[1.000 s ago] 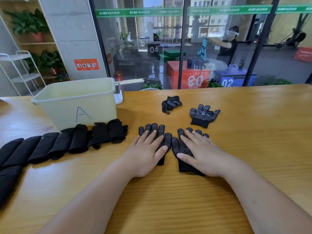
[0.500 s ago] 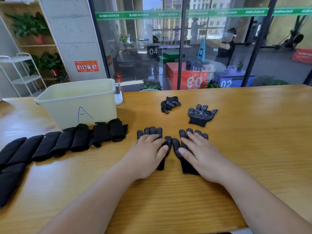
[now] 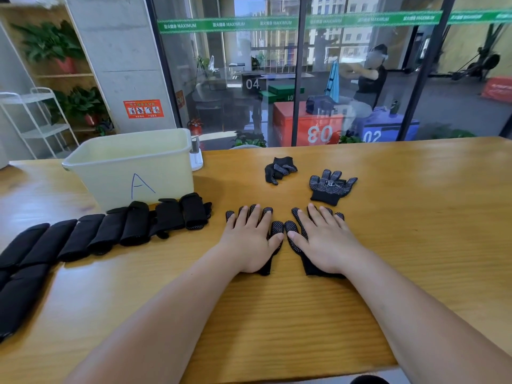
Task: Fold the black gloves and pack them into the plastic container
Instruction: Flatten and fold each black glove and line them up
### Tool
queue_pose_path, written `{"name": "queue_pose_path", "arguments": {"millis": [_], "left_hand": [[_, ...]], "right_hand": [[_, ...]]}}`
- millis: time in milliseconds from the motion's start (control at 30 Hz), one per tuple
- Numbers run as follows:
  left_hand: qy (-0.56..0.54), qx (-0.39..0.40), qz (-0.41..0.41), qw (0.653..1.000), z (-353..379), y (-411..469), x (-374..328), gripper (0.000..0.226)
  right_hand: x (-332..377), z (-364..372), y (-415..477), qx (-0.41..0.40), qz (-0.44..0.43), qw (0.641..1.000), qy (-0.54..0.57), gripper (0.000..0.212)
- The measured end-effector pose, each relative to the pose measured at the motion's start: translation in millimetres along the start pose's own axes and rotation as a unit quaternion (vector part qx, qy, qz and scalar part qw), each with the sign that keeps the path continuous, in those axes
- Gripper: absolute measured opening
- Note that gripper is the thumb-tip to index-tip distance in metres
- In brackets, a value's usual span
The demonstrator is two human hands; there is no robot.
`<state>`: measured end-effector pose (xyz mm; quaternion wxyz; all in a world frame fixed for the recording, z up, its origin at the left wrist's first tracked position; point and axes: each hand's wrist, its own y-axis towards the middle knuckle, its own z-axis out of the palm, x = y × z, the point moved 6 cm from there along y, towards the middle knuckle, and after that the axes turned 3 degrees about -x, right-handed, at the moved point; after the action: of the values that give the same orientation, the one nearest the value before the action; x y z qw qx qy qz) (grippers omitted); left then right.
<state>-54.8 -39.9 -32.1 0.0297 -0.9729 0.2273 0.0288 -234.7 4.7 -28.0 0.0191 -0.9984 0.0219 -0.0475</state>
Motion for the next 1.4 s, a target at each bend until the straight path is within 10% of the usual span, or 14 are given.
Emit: {"name": "queue_pose_path", "arguments": {"millis": [967, 1167, 1400], "left_hand": [[-0.055, -0.082, 0.13, 0.987, -4.1, -122.1, -4.2, 0.076], [-0.125, -0.233, 0.137, 0.955, -27.8, -126.4, 4.5, 0.043], [-0.141, -0.222, 0.12, 0.957, -26.6, -124.9, 8.1, 0.028]], "right_hand": [[29.2, -0.9, -111.3, -0.056, -0.141, 0.987, 0.049, 0.085], [19.7, -15.1, -126.2, -0.228, -0.117, 0.963, 0.084, 0.063], [22.7, -9.8, -122.3, -0.187, -0.139, 0.968, 0.088, 0.058]]}}
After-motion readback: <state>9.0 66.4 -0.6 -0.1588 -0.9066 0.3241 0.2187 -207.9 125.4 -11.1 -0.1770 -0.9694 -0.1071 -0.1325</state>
